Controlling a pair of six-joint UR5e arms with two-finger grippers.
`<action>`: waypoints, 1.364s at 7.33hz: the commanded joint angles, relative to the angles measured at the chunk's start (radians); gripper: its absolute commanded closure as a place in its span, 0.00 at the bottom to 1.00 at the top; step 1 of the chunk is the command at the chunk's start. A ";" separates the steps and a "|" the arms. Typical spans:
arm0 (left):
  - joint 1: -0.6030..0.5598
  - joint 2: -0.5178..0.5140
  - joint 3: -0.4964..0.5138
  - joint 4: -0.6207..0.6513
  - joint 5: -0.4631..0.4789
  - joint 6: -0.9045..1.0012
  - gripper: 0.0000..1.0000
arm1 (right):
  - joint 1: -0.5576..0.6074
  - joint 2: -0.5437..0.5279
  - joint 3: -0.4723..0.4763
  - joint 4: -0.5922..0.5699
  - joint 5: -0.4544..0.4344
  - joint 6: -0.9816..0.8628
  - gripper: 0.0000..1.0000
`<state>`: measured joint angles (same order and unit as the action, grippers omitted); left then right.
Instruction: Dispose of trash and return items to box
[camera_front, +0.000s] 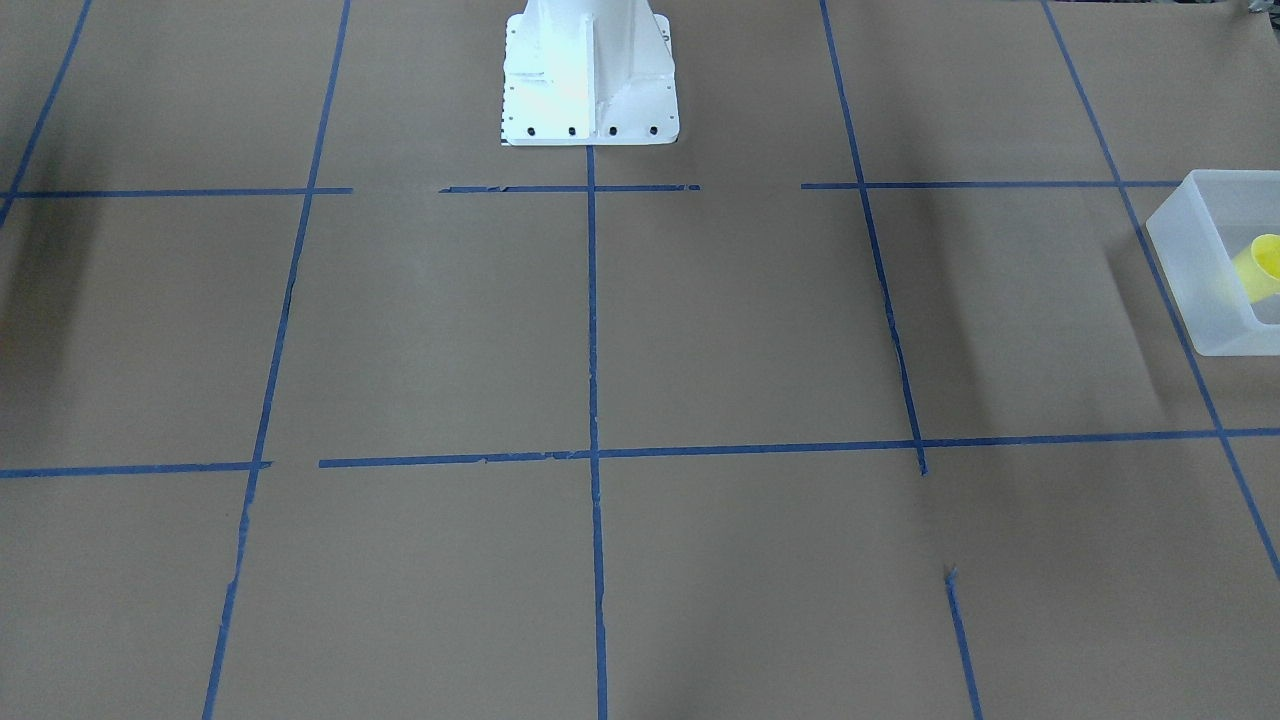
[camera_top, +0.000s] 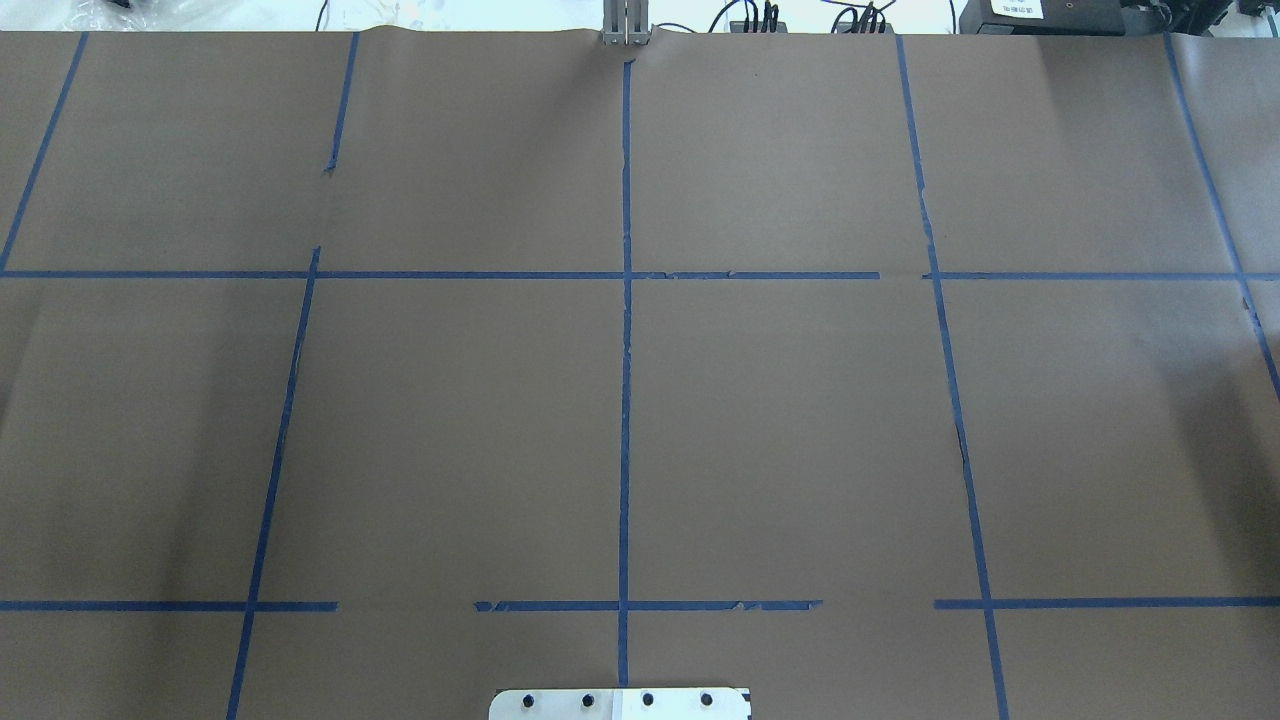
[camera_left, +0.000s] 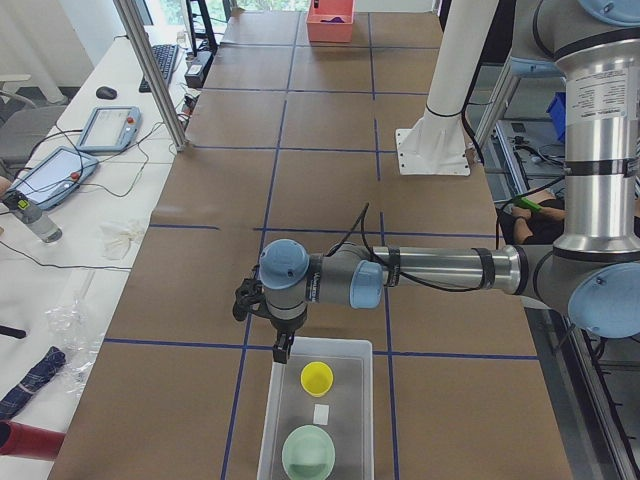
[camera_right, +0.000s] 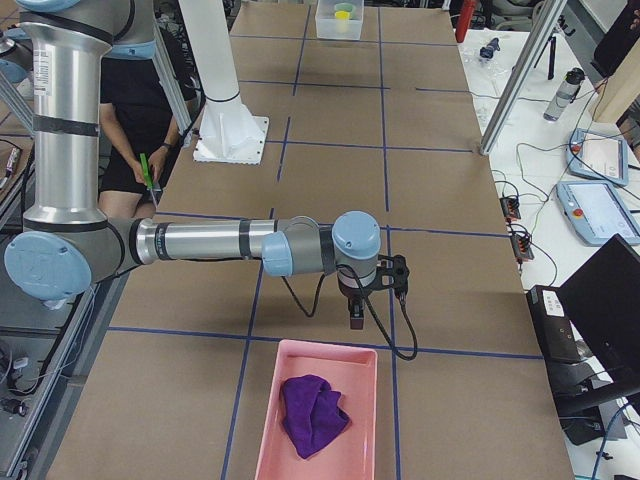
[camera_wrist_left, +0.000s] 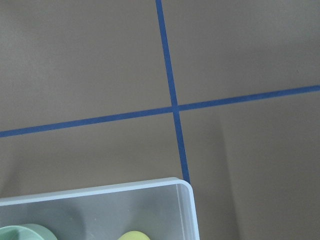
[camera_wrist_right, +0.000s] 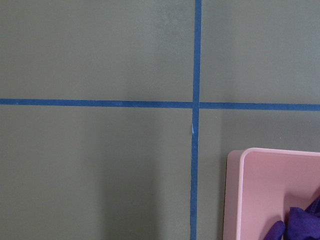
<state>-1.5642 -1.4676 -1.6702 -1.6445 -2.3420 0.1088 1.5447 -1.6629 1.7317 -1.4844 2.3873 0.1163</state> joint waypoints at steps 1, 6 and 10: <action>0.000 -0.002 -0.003 0.008 0.000 0.003 0.00 | 0.000 0.000 -0.006 0.001 0.003 -0.001 0.00; -0.042 -0.003 -0.011 0.008 -0.002 -0.079 0.00 | 0.000 0.000 -0.007 -0.001 0.001 0.006 0.00; -0.042 -0.007 -0.014 0.006 -0.002 -0.107 0.00 | 0.000 0.000 -0.035 0.003 0.006 0.006 0.00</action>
<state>-1.6060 -1.4720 -1.6836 -1.6382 -2.3428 0.0038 1.5447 -1.6629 1.7065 -1.4831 2.3904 0.1234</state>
